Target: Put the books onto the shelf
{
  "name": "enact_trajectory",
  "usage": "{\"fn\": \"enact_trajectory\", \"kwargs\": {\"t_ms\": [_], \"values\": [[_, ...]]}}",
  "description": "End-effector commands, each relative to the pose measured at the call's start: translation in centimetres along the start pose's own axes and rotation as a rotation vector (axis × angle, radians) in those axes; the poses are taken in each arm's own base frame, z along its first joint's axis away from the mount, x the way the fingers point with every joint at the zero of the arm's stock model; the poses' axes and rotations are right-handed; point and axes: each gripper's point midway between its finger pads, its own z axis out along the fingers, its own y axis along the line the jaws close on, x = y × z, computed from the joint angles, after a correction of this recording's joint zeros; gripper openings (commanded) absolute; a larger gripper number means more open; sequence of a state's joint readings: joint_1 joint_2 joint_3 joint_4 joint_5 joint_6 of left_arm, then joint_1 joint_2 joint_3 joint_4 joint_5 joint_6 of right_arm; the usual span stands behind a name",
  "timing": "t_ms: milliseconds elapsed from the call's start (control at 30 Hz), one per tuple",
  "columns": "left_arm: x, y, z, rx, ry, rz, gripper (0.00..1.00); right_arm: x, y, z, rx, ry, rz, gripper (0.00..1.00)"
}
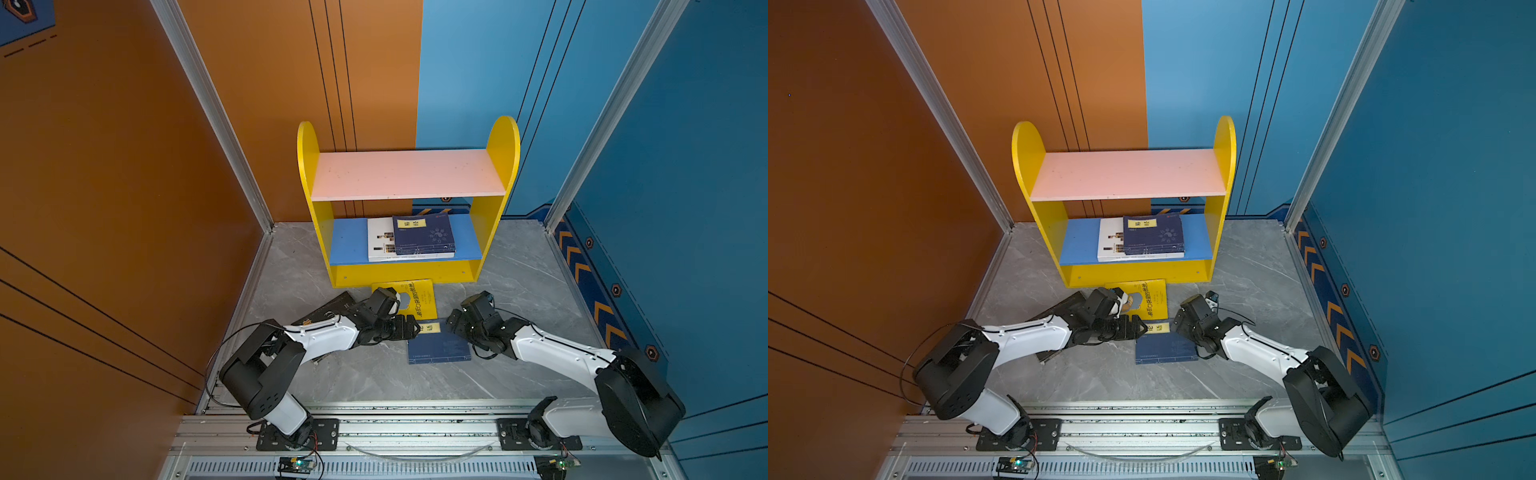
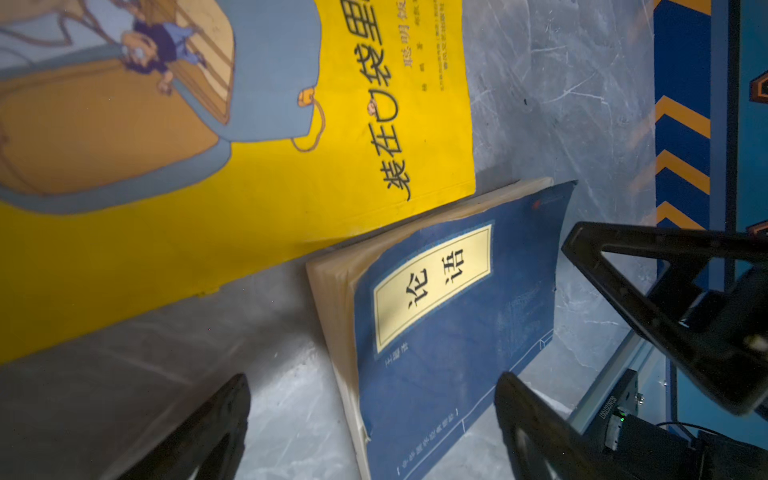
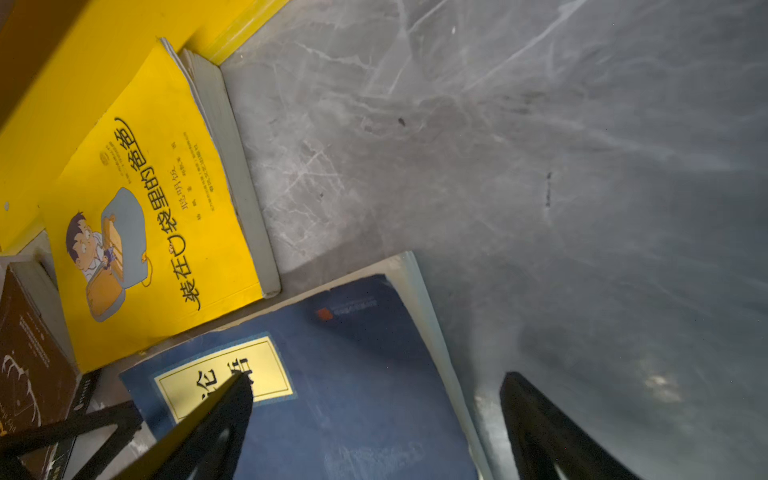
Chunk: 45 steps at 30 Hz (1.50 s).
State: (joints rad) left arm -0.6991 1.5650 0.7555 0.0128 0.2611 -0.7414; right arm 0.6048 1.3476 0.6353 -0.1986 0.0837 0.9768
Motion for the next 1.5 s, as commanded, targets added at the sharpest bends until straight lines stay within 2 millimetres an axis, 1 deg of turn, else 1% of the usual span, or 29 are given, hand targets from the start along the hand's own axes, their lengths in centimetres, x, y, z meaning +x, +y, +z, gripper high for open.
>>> {"fn": "enact_trajectory", "kwargs": {"t_ms": [0,100,167,267,333,400,467,567,600,633,667,733,767,833,900,1000,1100,1167,1233,1300,1400,1467], "values": [[1.0,-0.5,-0.1,0.007,0.0,-0.036,0.93,0.3,-1.1,0.6,0.055,0.008,-0.02,0.95],[1.9,-0.5,0.1,-0.014,0.016,-0.035,0.92,1.3,-0.8,1.2,0.06,0.033,-0.044,0.94],[2.6,-0.5,-0.1,-0.021,0.029,-0.033,0.92,1.6,-0.8,1.3,0.078,0.028,-0.073,0.93],[3.5,-0.4,-0.4,-0.02,0.04,-0.05,0.92,1.0,-0.7,0.9,0.098,0.004,-0.117,0.93],[4.2,0.0,-0.5,-0.011,0.059,-0.082,0.92,0.5,-0.2,0.7,0.086,0.001,-0.129,0.93],[4.9,0.3,-0.4,0.015,0.076,-0.127,0.92,0.4,0.3,0.8,0.071,0.019,-0.123,0.92],[5.1,0.4,-0.4,0.043,0.072,-0.169,0.91,0.8,0.8,0.8,0.058,0.029,-0.128,0.91],[4.7,0.7,-0.9,0.064,0.028,-0.216,0.92,1.9,1.8,0.7,0.016,0.038,-0.131,0.89],[4.4,0.8,-1.1,0.069,0.008,-0.228,0.92,3.4,2.7,0.6,-0.013,0.053,-0.159,0.89],[4.3,0.9,-1.4,0.07,-0.01,-0.24,0.92,4.2,3.1,0.6,-0.029,0.061,-0.167,0.89],[4.0,1.0,-1.7,0.072,-0.031,-0.252,0.92,5.4,3.5,0.7,-0.046,0.079,-0.18,0.89],[3.6,1.3,-2.4,0.07,-0.068,-0.268,0.92,7.0,3.9,0.7,-0.051,0.108,-0.203,0.89],[3.4,1.5,-2.7,0.066,-0.085,-0.277,0.92,7.6,3.9,0.7,-0.048,0.115,-0.213,0.89],[3.1,1.9,-3.5,0.058,-0.118,-0.301,0.92,7.9,4.0,0.3,-0.033,0.106,-0.233,0.89],[3.0,2.4,-4.1,0.051,-0.15,-0.344,0.92,7.2,4.0,-0.6,-0.01,0.069,-0.256,0.9],[3.1,2.8,-4.9,0.073,-0.194,-0.43,0.92,4.9,4.0,-2.5,0.024,-0.024,-0.294,0.9],[3.6,3.2,-5.6,0.081,-0.22,-0.497,0.92,2.3,5.1,-4.3,0.003,-0.119,-0.346,0.9],[3.9,3.4,-6.0,0.081,-0.227,-0.532,0.92,1.0,6.1,-4.8,-0.031,-0.16,-0.376,0.9],[4.2,3.2,-6.4,0.09,-0.222,-0.566,0.91,0.1,7.0,-4.5,-0.067,-0.159,-0.381,0.9],[4.5,2.9,-6.6,0.102,-0.211,-0.599,0.91,-0.2,7.8,-4.0,-0.091,-0.145,-0.394,0.9],[4.7,2.1,-6.5,0.119,-0.199,-0.633,0.9,0.1,9.4,-2.7,-0.116,-0.114,-0.432,0.89],[4.7,2.0,-6.3,0.114,-0.194,-0.653,0.9,0.5,10.2,-1.4,-0.123,-0.087,-0.445,0.88]]}}
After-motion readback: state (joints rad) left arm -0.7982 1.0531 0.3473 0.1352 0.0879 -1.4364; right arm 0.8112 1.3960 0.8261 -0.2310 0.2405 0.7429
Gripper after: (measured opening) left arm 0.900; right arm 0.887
